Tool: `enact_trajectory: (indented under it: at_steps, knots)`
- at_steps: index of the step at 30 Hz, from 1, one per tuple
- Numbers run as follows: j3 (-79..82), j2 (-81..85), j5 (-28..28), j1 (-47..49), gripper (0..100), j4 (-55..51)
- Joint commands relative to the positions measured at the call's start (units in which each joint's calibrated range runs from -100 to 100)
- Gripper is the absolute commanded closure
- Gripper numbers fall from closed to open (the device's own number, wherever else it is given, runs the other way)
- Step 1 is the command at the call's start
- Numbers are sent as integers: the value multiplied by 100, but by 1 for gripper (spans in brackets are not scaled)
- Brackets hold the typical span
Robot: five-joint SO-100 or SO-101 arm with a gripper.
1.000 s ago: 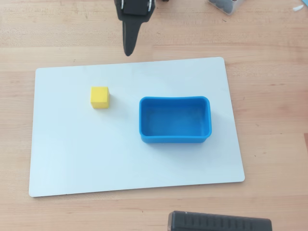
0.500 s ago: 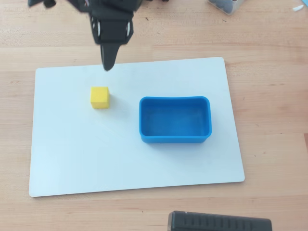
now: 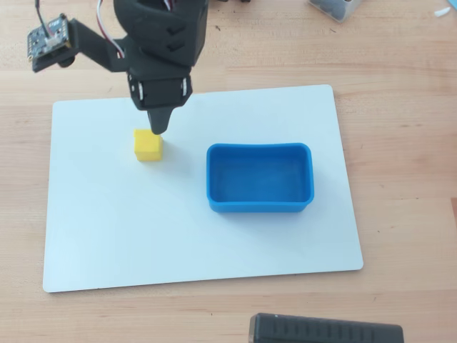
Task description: Pick up yellow cube and drop it in the blue rectangular bin
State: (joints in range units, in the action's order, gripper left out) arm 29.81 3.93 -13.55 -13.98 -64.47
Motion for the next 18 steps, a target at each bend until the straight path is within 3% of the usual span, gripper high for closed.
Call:
enact_trajectory:
  at_steps: [1,12,18]
  knots:
    - [-999,-7,44,-95,93,-233]
    - [-1299,-527,239,-566,78,-786]
    - [-1626,-778,239,-618,75,-960]
